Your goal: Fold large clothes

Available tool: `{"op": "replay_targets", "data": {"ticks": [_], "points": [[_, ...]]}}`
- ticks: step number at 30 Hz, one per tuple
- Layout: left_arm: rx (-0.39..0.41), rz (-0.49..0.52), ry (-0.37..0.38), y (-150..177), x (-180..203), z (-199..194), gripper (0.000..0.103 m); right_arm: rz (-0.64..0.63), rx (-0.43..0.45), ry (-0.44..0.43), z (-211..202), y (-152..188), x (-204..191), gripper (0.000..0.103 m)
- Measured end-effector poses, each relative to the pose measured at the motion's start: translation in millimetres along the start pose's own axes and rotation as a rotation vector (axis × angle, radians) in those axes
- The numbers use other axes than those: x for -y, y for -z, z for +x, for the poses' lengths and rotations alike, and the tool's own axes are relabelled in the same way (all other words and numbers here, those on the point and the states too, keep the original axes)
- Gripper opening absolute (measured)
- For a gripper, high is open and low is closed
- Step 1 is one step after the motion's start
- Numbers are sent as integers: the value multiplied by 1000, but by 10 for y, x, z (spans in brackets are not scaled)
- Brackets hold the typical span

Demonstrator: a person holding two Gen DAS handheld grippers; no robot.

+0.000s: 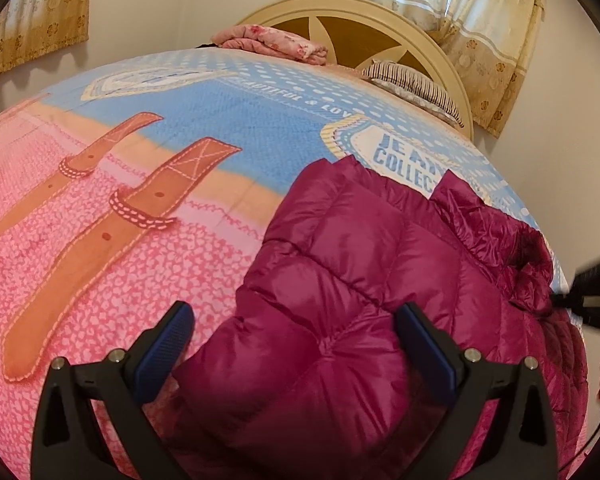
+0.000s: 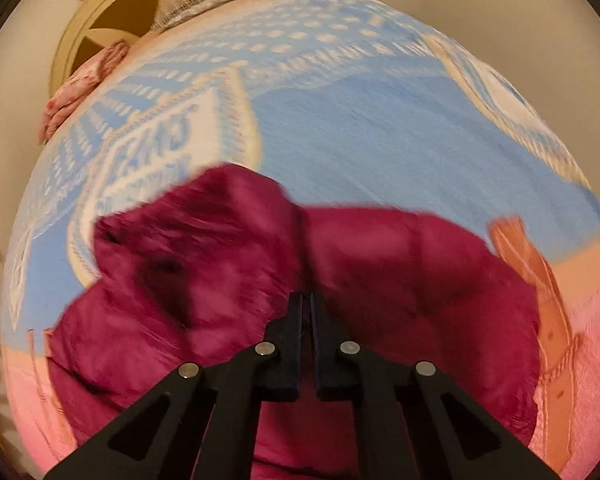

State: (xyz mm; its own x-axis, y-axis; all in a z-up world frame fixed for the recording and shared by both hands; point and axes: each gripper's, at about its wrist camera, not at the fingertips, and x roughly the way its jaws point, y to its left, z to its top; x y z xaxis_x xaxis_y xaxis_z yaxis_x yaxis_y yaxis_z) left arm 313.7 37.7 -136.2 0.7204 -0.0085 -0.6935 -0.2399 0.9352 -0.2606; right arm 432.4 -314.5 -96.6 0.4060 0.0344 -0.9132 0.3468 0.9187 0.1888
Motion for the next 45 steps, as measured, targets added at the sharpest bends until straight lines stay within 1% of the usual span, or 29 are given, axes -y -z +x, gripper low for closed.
{"op": "replay_targets", "data": {"ticks": [1, 3, 4, 5, 8, 11, 13, 14, 15, 16, 17, 18, 20, 21, 22, 23, 24, 25, 26, 30, 33, 35, 36, 37, 39, 40, 41, 43, 45], "points": [[1, 1, 1, -1, 0, 2, 103, 28, -15, -1, 71, 53, 126, 3], [4, 7, 1, 1, 21, 3, 103, 87, -31, -54, 214, 137, 328, 0], [4, 10, 3, 3, 24, 0, 103, 105, 9, -100, 228, 186, 415, 0], [4, 13, 4, 3, 32, 5, 103, 102, 39, -118, 221, 214, 439, 0], [-3, 22, -5, 2, 48, 23, 103, 111, 110, -136, 122, 276, 440, 2], [-2, 24, -8, -1, 56, 25, 103, 80, 178, -228, -151, 180, 322, 2], [-2, 25, -9, -2, 58, 28, 103, 46, 221, -269, -323, 81, 198, 3], [-1, 27, -10, -6, 62, 31, 103, 27, 220, -276, -359, 25, 123, 10], [0, 28, -11, -5, 67, 31, 103, 17, 205, -279, -342, -7, 50, 42], [0, 28, -10, -7, 64, 35, 103, 13, 169, -293, -279, -79, -33, 64], [0, 28, -9, -8, 63, 38, 103, 26, 164, -302, -221, -113, -105, 88], [0, 27, -7, -9, 59, 40, 103, 37, 172, -300, -181, -141, -129, 88], [-4, 24, -4, -11, 48, 50, 103, 33, 155, -293, -61, -203, -201, 88], [-5, 24, -3, -11, 47, 55, 103, 20, 136, -280, 10, -217, -244, 87], [-5, 24, -1, -10, 46, 56, 103, 3, 113, -238, 84, -226, -294, 87], [-6, 25, 0, -10, 45, 57, 103, -22, 94, -204, 142, -200, -362, 76], [-6, 25, 2, -10, 46, 58, 103, -54, 70, -181, 193, -194, -393, 37], [-7, 26, 3, -10, 51, 61, 103, -84, 38, -142, 262, -170, -409, 13], [-8, 26, 4, -10, 54, 64, 103, -91, 32, -113, 276, -155, -400, 11], [-7, 23, 11, -10, 52, 67, 103, -92, 88, -106, 62, 7, -184, 10], [-5, 29, 16, -9, 67, 63, 103, -27, 86, -141, 38, 173, 112, 10], [5, 40, 20, -7, 87, 37, 103, 11, 53, -161, 205, 280, 258, 10], [7, 55, 29, -12, 109, 17, 103, 32, 67, -200, 263, 331, 333, 10], [9, 71, 38, -21, 133, -8, 103, 36, 103, -240, 257, 373, 395, 10], [12, 123, 60, -69, 217, -85, 103, 30, 139, -267, 233, 431, 440, 9], [22, 152, 72, -120, 287, -149, 103, 28, 158, -274, 228, 461, 450, 8], [39, 171, 90, -187, 369, -213, 103, 17, 195, -283, 220, 513, 462, 8], [59, 211, 147, -363, 587, -293, 103, -4, 249, -285, 200, 598, 454, 8], [51, 258, 186, -567, 916, -273, 103, -1, 260, -293, 193, 623, 456, 9]]}}
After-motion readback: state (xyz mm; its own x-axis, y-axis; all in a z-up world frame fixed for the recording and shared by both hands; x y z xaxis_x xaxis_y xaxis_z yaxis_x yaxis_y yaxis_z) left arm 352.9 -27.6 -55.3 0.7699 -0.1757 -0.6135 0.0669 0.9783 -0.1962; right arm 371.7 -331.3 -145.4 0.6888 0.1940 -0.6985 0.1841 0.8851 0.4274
